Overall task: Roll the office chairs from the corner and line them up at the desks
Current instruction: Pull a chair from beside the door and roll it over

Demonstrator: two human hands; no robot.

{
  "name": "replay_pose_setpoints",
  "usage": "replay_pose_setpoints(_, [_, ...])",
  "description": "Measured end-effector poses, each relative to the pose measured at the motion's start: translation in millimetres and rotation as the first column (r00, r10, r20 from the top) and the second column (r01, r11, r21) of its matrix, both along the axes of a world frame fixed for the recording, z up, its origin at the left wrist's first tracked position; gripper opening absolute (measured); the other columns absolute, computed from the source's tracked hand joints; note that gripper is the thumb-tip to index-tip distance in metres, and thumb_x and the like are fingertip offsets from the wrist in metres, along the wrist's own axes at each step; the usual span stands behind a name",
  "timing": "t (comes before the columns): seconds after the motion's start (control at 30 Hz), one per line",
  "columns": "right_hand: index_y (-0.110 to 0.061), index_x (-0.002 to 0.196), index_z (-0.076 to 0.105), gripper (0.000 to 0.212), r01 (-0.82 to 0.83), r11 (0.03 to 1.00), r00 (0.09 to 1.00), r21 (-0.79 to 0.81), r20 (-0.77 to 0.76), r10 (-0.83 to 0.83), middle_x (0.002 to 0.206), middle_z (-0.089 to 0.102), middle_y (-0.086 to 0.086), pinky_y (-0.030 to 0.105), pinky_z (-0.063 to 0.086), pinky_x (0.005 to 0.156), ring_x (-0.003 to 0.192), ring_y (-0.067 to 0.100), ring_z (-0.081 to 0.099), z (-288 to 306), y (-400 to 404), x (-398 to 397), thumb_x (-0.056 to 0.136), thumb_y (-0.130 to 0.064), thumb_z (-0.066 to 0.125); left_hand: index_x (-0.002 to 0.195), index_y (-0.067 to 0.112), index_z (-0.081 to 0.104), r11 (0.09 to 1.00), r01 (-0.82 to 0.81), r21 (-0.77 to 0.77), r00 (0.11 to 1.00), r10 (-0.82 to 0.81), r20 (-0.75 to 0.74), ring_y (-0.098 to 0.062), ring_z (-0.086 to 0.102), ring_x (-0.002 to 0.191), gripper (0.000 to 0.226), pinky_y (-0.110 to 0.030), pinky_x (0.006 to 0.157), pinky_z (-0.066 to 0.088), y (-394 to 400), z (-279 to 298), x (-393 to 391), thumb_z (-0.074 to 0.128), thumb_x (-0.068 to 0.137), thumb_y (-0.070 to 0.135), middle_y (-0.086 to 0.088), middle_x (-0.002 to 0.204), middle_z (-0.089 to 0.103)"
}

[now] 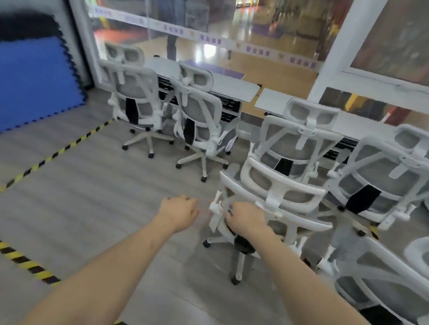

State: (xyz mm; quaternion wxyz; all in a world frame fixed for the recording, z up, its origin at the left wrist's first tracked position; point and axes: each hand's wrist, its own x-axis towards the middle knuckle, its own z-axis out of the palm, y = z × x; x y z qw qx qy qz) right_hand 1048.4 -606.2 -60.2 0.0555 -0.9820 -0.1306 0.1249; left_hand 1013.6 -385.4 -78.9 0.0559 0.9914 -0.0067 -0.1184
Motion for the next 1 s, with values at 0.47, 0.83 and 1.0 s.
replay_pose_setpoints(0.47, [-0.021, 0.136, 0.059, 0.04, -0.719, 0.694, 0.694, -0.034, 0.034, 0.72, 0.135, 0.061, 0.009, 0.043, 0.05, 0.094, 0.122, 0.034, 0.061, 21, 473, -222, 0.105, -0.04, 0.042, 0.153, 0.024, 0.04, 0.712, -0.702, 0.012, 0.711, 0.699, 0.077, -0.028, 0.06, 0.117, 0.05, -0.046, 0.1, 0.044, 371, 24, -352, 0.029, 0.11, 0.046, -0.004, 0.136, 0.059])
replay_pose_setpoints(0.83, [-0.02, 0.134, 0.061, 0.039, -0.975, 0.221, 0.223, 0.025, 0.074, 0.972, 0.132, 0.062, 0.008, 0.044, 0.053, 0.093, 0.117, 0.034, 0.062, 13, 786, -513, 0.104, -0.038, 0.044, 0.146, 0.023, 0.049, 0.157, -0.986, 0.062, 0.161, 0.985, 0.066, -0.029, 0.061, 0.123, 0.047, -0.04, 0.096, 0.047, 590, 18, -712, 0.037, 0.107, 0.046, -0.006, 0.136, 0.061])
replay_pose_setpoints(1.0, [-0.022, 0.13, 0.064, 0.039, -0.997, 0.062, 0.066, 0.045, 0.101, 0.993, 0.129, 0.063, 0.008, 0.043, 0.052, 0.094, 0.119, 0.033, 0.063, -3, 917, -598, 0.103, -0.044, 0.047, 0.148, 0.024, 0.047, 0.003, -0.998, 0.057, 0.006, 0.998, 0.061, -0.031, 0.059, 0.126, 0.048, -0.04, 0.098, 0.047, 680, 13, -796, 0.037, 0.107, 0.046, -0.008, 0.14, 0.058])
